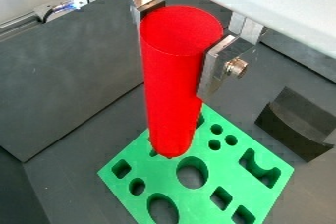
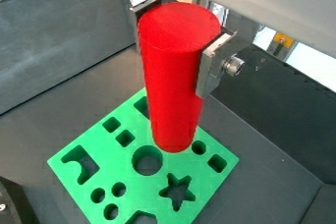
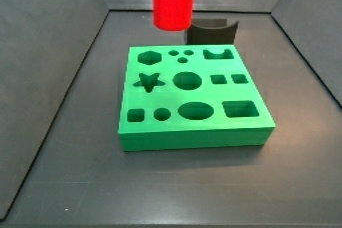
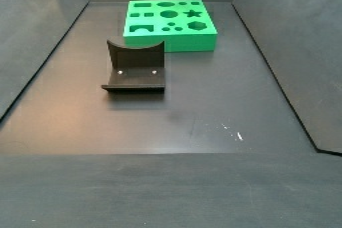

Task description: Insert the round object.

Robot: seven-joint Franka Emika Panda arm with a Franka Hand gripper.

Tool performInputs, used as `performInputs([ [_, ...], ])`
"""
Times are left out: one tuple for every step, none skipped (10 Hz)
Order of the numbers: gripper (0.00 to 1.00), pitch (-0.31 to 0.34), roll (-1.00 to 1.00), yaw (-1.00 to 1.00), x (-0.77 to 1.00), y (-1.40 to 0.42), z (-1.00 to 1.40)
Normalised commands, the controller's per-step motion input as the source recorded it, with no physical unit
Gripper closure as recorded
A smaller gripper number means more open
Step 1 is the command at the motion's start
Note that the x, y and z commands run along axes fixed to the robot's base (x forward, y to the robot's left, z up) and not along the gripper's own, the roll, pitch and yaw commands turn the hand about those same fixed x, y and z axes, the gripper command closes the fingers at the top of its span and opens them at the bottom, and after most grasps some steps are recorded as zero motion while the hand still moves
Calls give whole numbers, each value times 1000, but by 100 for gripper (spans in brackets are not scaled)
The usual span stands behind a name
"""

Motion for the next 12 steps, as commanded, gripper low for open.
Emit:
performInputs([
  [100,-154,210,17,0,0,-726],
  [100,-127,293,20,0,0,-694],
  [100,-144,269,0,0,0,-677],
  [100,-170,241,0,0,0,-643],
  [100,-89,250,0,171,89,-700],
  [100,-26,210,0,211,91,-580],
  [100,-49,73,0,154,69,-494],
  [100,-84,0,-83,71,0,-380],
  [100,-80,0,-94,66,0,-343],
  [100,-50,0,-86,117,0,-320],
  [100,-4,10,-57,209,54,-340],
  [100,0,31,-34,240,74,-357],
])
